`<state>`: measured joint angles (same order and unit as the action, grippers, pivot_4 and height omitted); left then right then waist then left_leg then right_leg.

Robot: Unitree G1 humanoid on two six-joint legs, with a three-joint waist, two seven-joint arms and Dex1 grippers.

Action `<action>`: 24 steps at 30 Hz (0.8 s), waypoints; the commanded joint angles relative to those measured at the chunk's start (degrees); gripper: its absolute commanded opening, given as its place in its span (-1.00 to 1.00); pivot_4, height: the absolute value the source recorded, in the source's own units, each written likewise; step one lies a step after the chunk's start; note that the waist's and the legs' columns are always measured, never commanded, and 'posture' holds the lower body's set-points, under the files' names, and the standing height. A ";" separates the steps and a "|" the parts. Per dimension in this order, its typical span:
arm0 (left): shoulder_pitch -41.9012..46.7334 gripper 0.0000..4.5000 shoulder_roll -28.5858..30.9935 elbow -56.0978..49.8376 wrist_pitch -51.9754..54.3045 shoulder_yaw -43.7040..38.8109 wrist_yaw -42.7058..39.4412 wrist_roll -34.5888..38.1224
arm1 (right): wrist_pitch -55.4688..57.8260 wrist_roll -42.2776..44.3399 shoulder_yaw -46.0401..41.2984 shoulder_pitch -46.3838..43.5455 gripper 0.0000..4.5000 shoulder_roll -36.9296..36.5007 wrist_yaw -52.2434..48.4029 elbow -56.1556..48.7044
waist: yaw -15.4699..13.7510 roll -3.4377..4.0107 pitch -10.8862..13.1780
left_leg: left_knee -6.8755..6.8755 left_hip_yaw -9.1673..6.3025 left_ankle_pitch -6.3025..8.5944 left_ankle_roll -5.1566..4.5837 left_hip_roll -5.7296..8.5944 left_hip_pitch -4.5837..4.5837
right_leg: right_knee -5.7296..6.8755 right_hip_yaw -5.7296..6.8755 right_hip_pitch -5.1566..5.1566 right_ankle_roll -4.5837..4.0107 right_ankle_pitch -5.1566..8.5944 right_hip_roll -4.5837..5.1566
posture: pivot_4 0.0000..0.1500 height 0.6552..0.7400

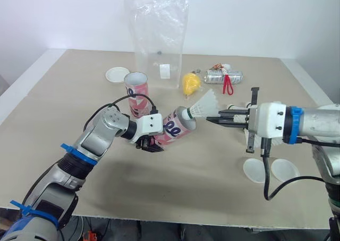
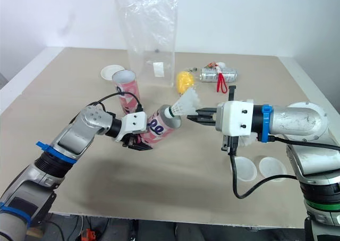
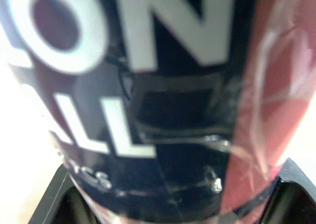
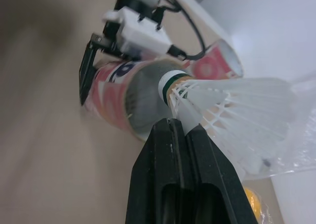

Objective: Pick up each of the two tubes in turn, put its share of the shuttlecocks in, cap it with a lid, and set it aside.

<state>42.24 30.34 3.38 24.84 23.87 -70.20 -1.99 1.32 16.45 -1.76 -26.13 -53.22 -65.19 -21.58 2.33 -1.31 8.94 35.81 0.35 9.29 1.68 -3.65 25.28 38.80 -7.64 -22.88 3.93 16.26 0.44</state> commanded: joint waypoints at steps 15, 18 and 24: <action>0.04 0.30 -0.24 -0.19 -0.22 0.74 0.11 -0.21 | 3.76 5.34 -0.46 -4.54 0.54 0.49 -2.39 0.29 | -0.54 0.00 0.00 | -0.12 -0.14 0.00 0.00 0.04 0.04 | 0.01 0.08 0.00 0.13 -0.03 -0.01 | 1.00 1.00; 0.19 0.30 -0.18 0.16 -0.39 0.62 0.00 -0.12 | 10.59 10.20 -6.26 -1.57 0.98 -0.20 0.65 -1.08 | -0.55 0.00 0.00 | -0.16 -0.18 0.00 0.00 0.04 0.05 | 0.02 0.10 0.01 0.10 -0.04 -0.02 | 1.00 1.00; 1.19 0.30 0.15 0.87 -2.34 2.14 -1.18 -1.15 | 31.45 19.56 -21.66 13.82 0.98 3.61 16.64 -6.11 | -0.89 -0.06 0.01 | -0.17 -0.28 0.00 0.00 0.05 0.06 | 0.02 0.16 0.06 -0.09 -0.13 -0.03 | 1.00 1.00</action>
<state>42.95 30.06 3.95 23.22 24.77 -70.63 -2.25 28.05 33.49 -18.81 -14.83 -51.13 -53.64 -24.35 1.44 -1.37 8.94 35.64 0.04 9.29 1.68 -3.60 25.34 38.82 -7.47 -22.81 3.82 16.13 0.40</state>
